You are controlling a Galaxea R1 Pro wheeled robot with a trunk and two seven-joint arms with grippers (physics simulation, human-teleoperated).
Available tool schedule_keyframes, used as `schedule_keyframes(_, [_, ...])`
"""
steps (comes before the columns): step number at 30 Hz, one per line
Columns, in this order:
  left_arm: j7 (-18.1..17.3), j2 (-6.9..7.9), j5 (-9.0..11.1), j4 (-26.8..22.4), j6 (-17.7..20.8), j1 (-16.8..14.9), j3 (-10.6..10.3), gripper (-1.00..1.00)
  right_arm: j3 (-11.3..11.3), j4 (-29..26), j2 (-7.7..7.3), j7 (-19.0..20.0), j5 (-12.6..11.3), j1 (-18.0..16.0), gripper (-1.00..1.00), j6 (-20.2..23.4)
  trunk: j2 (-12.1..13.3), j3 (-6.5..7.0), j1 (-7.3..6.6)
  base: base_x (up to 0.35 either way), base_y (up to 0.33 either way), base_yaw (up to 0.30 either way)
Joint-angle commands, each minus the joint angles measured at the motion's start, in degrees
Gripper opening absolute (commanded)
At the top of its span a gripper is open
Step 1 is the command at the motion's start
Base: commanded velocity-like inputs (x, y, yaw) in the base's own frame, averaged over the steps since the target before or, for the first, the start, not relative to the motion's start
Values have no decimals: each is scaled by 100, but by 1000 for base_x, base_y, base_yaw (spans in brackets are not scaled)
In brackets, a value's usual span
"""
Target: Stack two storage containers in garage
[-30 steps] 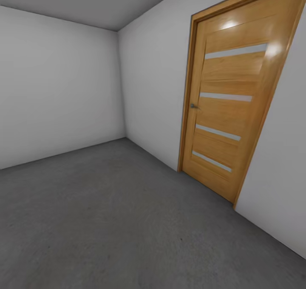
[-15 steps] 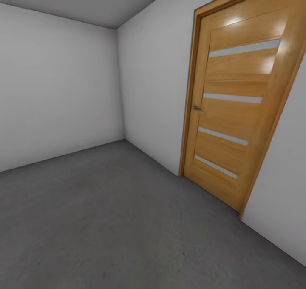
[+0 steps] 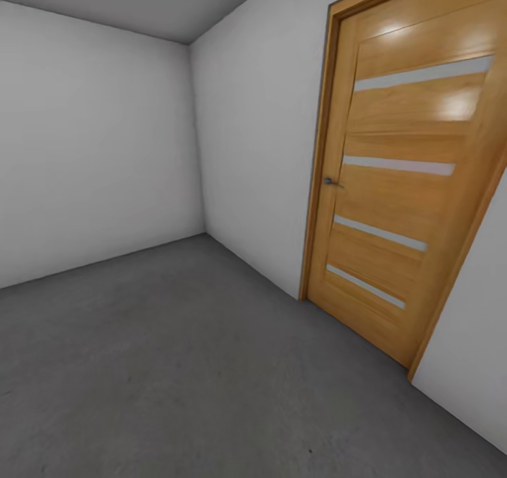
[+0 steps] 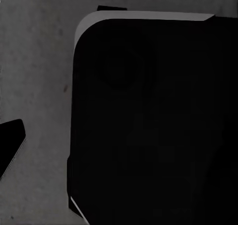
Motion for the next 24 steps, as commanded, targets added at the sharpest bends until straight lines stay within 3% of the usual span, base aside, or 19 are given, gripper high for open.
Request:
schedule_keyframes(1, [-1,-2,26,-1,-12,0,23,100,2,4,0,-2,0,-1,100,-24,-2,-4,4,323,0,0])
schedule_keyframes(24, [-1,-4,19,-1,-18,0,23,100,2,4,0,-1,0,-1,100,-27,-2,-4,4,323,0,0])
